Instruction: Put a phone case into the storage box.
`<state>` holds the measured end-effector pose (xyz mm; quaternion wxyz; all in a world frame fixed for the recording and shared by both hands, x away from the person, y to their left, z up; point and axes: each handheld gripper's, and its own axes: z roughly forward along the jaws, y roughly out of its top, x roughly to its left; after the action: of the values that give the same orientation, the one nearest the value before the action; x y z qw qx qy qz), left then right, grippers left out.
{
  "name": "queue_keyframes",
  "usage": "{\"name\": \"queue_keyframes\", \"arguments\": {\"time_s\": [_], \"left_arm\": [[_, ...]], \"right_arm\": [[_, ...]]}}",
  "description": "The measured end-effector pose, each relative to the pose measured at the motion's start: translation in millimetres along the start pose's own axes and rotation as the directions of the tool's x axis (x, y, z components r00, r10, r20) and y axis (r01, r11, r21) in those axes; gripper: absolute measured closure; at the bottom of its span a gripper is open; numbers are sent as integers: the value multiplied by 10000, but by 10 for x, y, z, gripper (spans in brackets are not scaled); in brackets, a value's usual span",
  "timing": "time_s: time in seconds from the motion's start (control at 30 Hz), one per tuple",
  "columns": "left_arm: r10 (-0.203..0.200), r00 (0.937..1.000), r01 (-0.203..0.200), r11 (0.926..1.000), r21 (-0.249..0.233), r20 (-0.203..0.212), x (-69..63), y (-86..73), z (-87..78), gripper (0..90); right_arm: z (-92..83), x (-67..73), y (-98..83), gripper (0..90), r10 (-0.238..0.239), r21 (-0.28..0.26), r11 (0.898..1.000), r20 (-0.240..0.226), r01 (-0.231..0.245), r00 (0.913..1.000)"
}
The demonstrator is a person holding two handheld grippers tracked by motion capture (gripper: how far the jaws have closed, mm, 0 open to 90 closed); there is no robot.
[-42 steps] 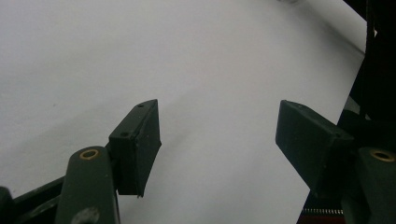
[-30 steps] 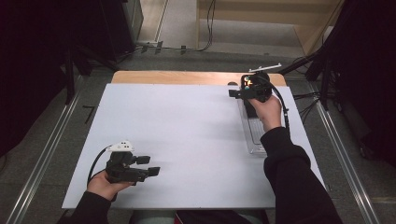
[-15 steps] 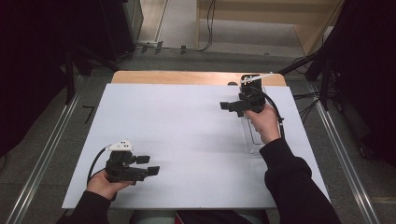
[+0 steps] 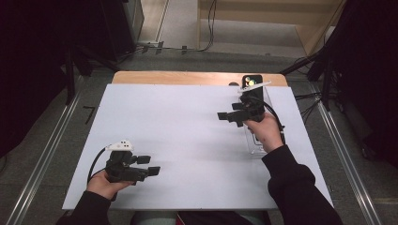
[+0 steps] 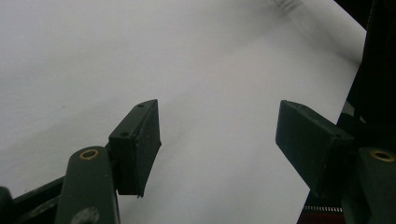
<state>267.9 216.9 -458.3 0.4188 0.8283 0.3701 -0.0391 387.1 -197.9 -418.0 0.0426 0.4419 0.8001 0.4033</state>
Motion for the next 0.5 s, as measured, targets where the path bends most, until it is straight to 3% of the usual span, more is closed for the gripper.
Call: {"name": "queue_keyframes", "arguments": {"time_s": [0.3, 0.5], "left_arm": [[91, 9999, -91, 10000, 6, 83, 2, 15, -4, 308], [135, 9998, -135, 9999, -38, 174, -9, 24, -8, 307]], "right_arm": [[-10, 145, -104, 138, -639, 452, 9969, -246, 650, 9977], [-32, 201, -201, 139, -648, 434, 9968, -592, 675, 9961]]}}
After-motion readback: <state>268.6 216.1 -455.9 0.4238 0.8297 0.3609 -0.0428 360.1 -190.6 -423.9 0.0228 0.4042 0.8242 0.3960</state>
